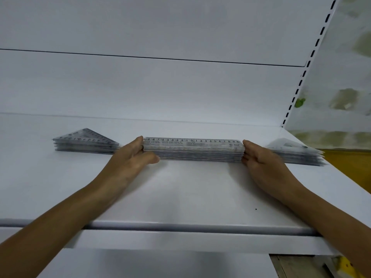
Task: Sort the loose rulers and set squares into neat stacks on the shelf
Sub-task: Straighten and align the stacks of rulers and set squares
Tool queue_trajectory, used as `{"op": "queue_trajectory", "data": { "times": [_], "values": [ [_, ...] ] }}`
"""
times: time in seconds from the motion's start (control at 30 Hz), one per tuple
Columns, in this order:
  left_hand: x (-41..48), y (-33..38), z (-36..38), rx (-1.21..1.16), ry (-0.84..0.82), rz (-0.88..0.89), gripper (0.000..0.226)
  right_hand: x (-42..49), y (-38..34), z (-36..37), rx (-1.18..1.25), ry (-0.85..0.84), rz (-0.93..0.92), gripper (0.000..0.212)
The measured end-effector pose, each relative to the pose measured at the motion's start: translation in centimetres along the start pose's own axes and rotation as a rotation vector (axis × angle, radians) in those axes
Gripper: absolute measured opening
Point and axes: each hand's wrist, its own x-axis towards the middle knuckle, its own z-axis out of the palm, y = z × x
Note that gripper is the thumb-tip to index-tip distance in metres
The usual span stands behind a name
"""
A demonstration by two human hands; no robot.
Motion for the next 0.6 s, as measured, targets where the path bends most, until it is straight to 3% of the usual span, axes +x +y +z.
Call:
{"op": "queue_trajectory", "data": {
  "times": [0.07,0.13,0.3,0.43,0.6],
  "values": [
    [0.1,0.1,-0.2,0.011,-0.036,0.004,0.019,-0.1,-0.2,-0.1,-0.034,-0.032,-0.021,0.027],
    [0.2,0.1,-0.2,0.023,-0.058,0.003,0.026,-0.2,-0.3,-0.2,-0.057,-0.047,-0.025,0.028],
    [0.4,-0.3,-0.2,0.021,0.015,-0.064,0.028,-0.4,-0.6,-0.3,-0.126,-0.042,-0.052,0.025],
    [0.9,-0.8,0.0,0.117,0.125,-0.094,0.072,-0.7,-1.1,-0.2,-0.203,0.000,-0.068,0.014],
    [1.2,-1.4,-0.7,0.173,0.117,-0.098,0.069,-0.2,-1.4,-0.9,-0.156,0.027,0.030,0.035]
  ]
}}
